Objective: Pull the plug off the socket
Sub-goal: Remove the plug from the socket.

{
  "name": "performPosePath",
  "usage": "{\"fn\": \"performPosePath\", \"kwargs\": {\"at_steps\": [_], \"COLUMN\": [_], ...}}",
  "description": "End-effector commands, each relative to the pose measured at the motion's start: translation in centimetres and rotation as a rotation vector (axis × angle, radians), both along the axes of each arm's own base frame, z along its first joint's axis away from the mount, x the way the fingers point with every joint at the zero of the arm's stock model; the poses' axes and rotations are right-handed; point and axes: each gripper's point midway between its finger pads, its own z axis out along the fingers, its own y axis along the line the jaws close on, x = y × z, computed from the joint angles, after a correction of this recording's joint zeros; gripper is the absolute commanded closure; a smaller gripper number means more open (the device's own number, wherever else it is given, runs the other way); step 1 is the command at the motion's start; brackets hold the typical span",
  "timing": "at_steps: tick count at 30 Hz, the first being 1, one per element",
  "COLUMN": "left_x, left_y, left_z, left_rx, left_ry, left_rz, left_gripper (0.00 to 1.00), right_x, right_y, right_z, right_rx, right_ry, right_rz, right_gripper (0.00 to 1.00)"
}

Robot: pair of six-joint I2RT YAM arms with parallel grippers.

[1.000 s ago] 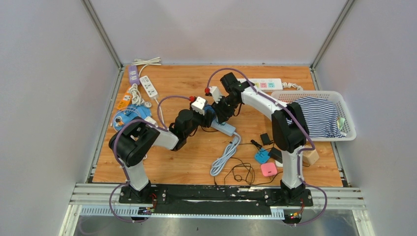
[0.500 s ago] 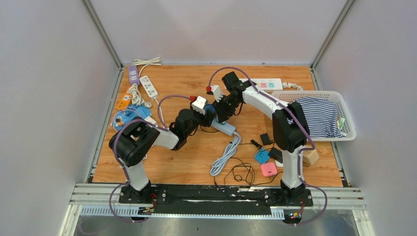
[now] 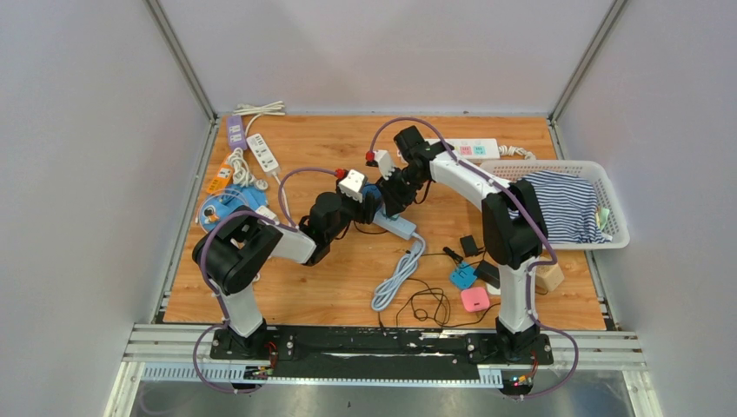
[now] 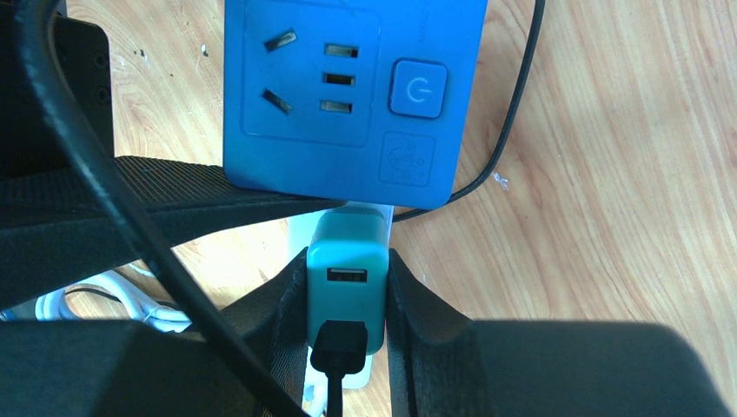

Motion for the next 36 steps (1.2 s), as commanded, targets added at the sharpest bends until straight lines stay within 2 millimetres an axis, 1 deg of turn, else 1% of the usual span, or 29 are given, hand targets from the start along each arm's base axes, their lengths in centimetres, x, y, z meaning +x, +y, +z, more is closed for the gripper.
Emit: {"fn": "performPosePath", "kwargs": {"at_steps": [1, 3, 4, 9, 13, 15, 17, 18, 20, 22, 24, 29, 34, 36], "left_x": [-2.3, -2.3, -2.3, -2.2, -2.2, -2.2, -2.3, -2.3, -2.3, -2.2, -2.3, -2.3, -2.3, -2.3], "left_y": [-1.9, -2.0, -2.0, -2.1, -2.1, -2.1, -2.1, -2.1, -2.1, -2.1, -2.1, -2.2, -2.2, -2.2], "left_z": [-3.1, -3.1, -3.2, -3.2, -3.2, -3.2, -3.3, -3.2, -3.3, -3.3, -3.3, -3.3, -3.3, -3.3], "left_rx": [0.074, 0.074, 0.075, 0.073, 0.073, 0.073, 0.074, 0.074, 0.075, 0.073, 0.072, 0.073, 0.074, 0.072], "left_ry": [0.074, 0.075, 0.076, 0.077, 0.078, 0.079, 0.079, 0.078, 0.08, 0.08, 0.08, 0.079, 0.081, 0.081], "left_rz": [-0.115, -0.116, -0.116, -0.118, -0.12, -0.119, -0.119, -0.12, -0.12, -0.121, -0.124, -0.126, -0.126, -0.128], "left_gripper": [1.0, 1.0, 1.0, 1.0, 1.0, 1.0, 1.0, 1.0, 1.0, 1.0, 1.0, 1.0, 1.0, 1.0], "right_x": [1.0, 1.8, 1.6, -1.4, -2.2, -1.5, 0.2, 1.5, 3.0, 3.6, 3.6, 3.0, -0.1, -0.6], "right_y": [2.9, 2.3, 2.4, 5.0, 5.3, 4.8, 3.5, 2.6, 1.4, 1.0, 1.0, 1.5, 3.7, 4.1], "right_z": [4.6, 4.0, 4.1, 6.2, 7.3, 6.7, 5.4, 4.5, 3.4, 2.8, 2.8, 3.9, 6.4, 7.0], "right_rx": [0.138, 0.098, 0.119, 0.307, 0.367, 0.325, 0.227, 0.164, 0.099, 0.077, 0.082, 0.139, 0.344, 0.381], "right_ry": [-0.127, -0.143, -0.128, 0.002, 0.029, -0.003, -0.063, -0.101, -0.132, -0.144, -0.142, -0.126, 0.003, 0.025], "right_rz": [0.069, 0.029, 0.028, 0.129, 0.164, 0.141, 0.067, 0.008, -0.07, -0.106, -0.112, -0.08, 0.066, 0.092], "right_gripper": [1.0, 1.0, 1.0, 1.0, 1.0, 1.0, 1.0, 1.0, 1.0, 1.0, 1.0, 1.0, 1.0, 1.0]}}
